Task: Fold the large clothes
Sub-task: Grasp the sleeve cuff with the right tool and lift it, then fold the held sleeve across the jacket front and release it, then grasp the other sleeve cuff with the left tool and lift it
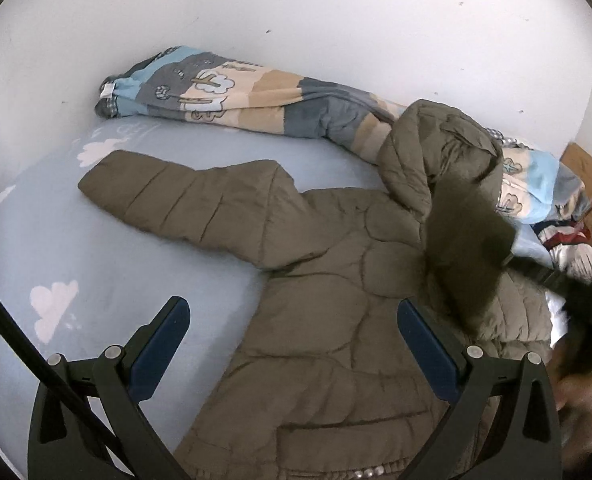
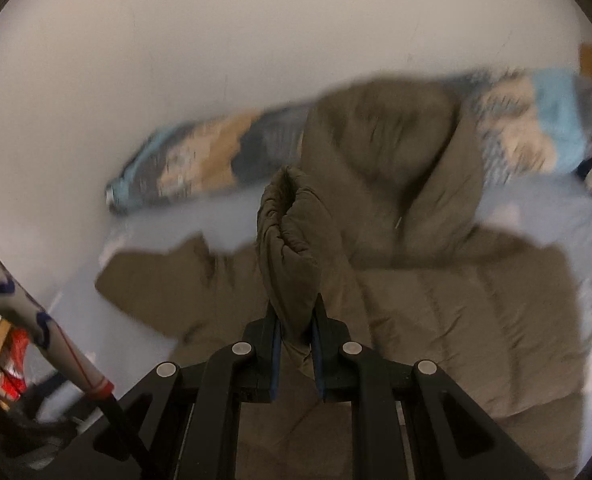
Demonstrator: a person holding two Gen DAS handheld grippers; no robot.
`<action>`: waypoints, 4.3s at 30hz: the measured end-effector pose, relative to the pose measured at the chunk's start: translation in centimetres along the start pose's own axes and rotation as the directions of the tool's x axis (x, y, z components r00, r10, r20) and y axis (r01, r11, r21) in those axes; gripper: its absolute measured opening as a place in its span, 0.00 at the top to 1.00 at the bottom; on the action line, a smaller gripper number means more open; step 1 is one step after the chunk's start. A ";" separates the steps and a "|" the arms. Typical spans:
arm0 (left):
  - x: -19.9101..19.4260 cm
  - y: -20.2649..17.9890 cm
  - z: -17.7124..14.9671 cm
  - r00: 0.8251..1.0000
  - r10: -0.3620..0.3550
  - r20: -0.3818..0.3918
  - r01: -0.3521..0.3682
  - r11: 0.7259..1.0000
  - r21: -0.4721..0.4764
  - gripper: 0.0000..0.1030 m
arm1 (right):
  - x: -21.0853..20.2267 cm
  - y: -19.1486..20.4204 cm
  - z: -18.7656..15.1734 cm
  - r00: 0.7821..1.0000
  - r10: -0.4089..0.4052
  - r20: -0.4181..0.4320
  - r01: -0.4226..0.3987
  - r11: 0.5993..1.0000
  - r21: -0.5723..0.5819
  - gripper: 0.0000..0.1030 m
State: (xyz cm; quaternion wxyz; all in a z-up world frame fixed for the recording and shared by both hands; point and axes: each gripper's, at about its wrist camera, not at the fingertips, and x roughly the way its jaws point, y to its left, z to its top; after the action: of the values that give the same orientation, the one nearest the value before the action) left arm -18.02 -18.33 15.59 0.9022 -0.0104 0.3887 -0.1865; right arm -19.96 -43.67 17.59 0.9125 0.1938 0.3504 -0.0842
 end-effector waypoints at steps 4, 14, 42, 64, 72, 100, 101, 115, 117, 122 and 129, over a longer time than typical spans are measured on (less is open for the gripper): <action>0.6 -0.1 0.4 1.000 0.006 -0.004 -0.006 1.000 -0.008 0.00 | 4.1 0.3 -2.5 0.995 0.055 -0.078 -0.054 0.998 0.010 0.86; 2.7 -0.9 0.9 0.999 -0.009 -0.032 0.008 1.000 -0.027 0.00 | 2.4 1.5 -3.2 0.967 0.237 -0.091 -0.234 0.971 0.044 0.45; 13.7 -7.1 -0.8 0.956 0.079 -0.281 -0.034 0.986 0.161 0.00 | 3.2 -24.5 -5.2 0.883 -0.384 -0.271 0.452 0.852 0.265 0.61; 5.0 2.8 4.8 0.985 -0.084 -0.152 0.073 0.994 -0.076 0.00 | 2.7 -8.7 -6.8 0.934 -0.276 -0.229 0.295 0.954 0.055 0.54; 4.7 7.2 6.1 0.987 -0.078 -0.139 0.055 0.985 -0.161 0.00 | 1.1 -7.1 -6.7 0.940 -0.250 -0.233 0.277 0.957 0.090 0.54; 14.2 35.6 8.0 0.992 -0.123 -0.012 0.076 0.684 -0.726 0.15 | -4.5 1.7 -12.0 0.970 -0.008 -0.244 0.015 0.999 0.028 0.49; 14.5 36.3 8.1 0.992 -0.128 0.007 0.092 0.673 -0.734 0.15 | -4.3 1.5 -11.9 0.969 -0.008 -0.245 0.017 0.999 0.034 0.49; 19.7 37.6 8.4 0.987 -0.095 0.126 0.157 0.673 -0.723 0.20 | -1.7 0.4 -12.2 0.961 -0.019 -0.274 0.031 0.999 0.042 0.49; 20.0 36.8 8.8 0.986 -0.095 0.134 0.162 0.703 -0.693 0.37 | -1.5 0.2 -12.3 0.961 -0.021 -0.277 0.036 0.998 0.047 0.49; 20.8 35.3 9.3 0.993 -0.050 0.106 0.108 0.749 -0.654 0.83 | -1.1 -0.4 -12.5 0.958 -0.036 -0.283 0.053 0.997 0.055 0.49; 16.1 31.4 12.7 0.985 -0.023 0.173 0.113 0.838 -0.534 0.85 | -2.3 -1.4 -11.6 0.971 -0.058 -0.233 0.079 0.994 0.082 0.49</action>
State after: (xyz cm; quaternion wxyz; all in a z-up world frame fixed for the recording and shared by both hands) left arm 11.39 3.78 8.12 0.8835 -0.2934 0.3513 -0.0997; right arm -29.09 -40.15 10.87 0.8525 0.2311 0.4563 -0.1082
